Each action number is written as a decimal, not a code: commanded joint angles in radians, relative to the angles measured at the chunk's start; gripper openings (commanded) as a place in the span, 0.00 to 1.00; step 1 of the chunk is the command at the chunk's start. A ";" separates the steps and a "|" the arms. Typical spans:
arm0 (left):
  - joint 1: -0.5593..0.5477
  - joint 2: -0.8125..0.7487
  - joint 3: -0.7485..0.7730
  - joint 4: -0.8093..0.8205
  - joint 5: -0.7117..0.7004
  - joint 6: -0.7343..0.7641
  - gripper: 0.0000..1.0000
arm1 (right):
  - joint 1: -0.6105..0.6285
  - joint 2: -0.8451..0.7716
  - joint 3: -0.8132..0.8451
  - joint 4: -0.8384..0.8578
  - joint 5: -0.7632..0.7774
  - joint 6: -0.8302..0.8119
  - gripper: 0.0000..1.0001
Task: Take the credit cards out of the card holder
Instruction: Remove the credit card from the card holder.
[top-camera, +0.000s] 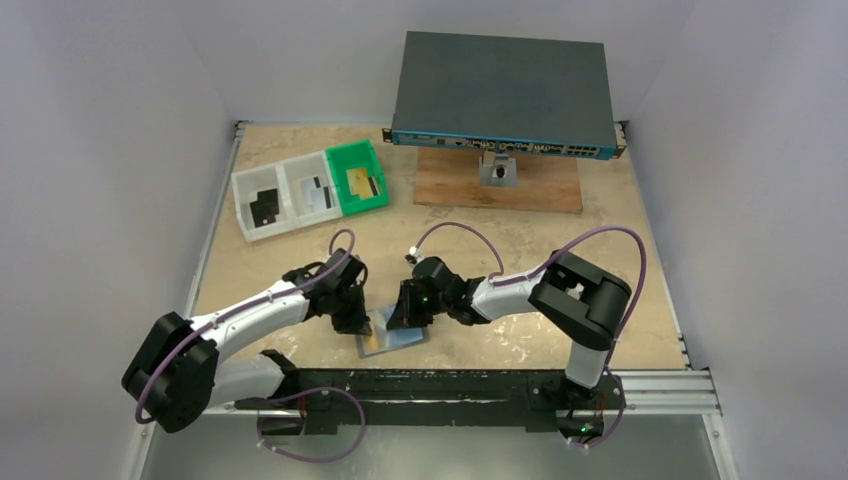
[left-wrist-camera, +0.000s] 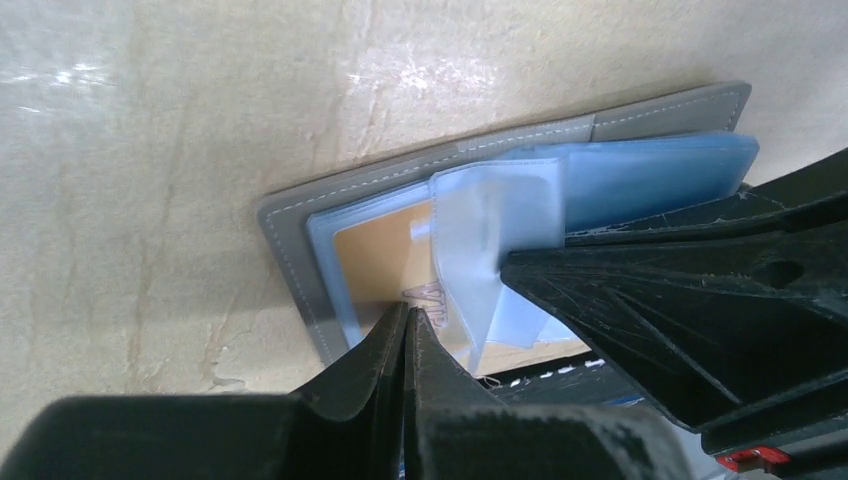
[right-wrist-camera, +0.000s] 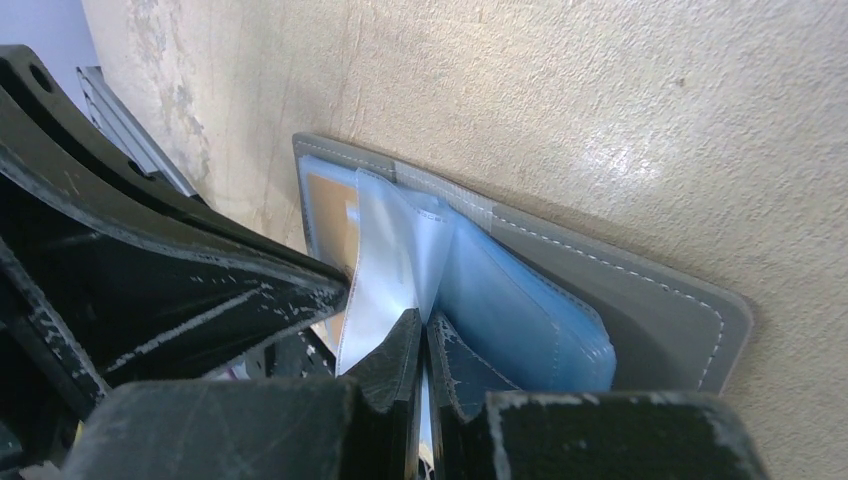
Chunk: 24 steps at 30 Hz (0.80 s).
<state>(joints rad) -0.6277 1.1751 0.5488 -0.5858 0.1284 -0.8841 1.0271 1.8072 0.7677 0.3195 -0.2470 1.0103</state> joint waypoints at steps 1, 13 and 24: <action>-0.035 0.046 -0.013 0.048 0.023 -0.050 0.00 | 0.004 0.037 -0.022 -0.077 0.009 -0.012 0.02; -0.061 0.064 0.019 0.116 0.010 -0.088 0.00 | 0.004 -0.059 0.039 -0.182 0.054 -0.064 0.27; -0.072 0.059 0.065 0.148 0.024 -0.076 0.00 | 0.003 -0.207 0.128 -0.392 0.173 -0.093 0.42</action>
<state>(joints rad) -0.6846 1.2396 0.5667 -0.4728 0.1574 -0.9588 1.0290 1.6665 0.8574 0.0387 -0.1497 0.9417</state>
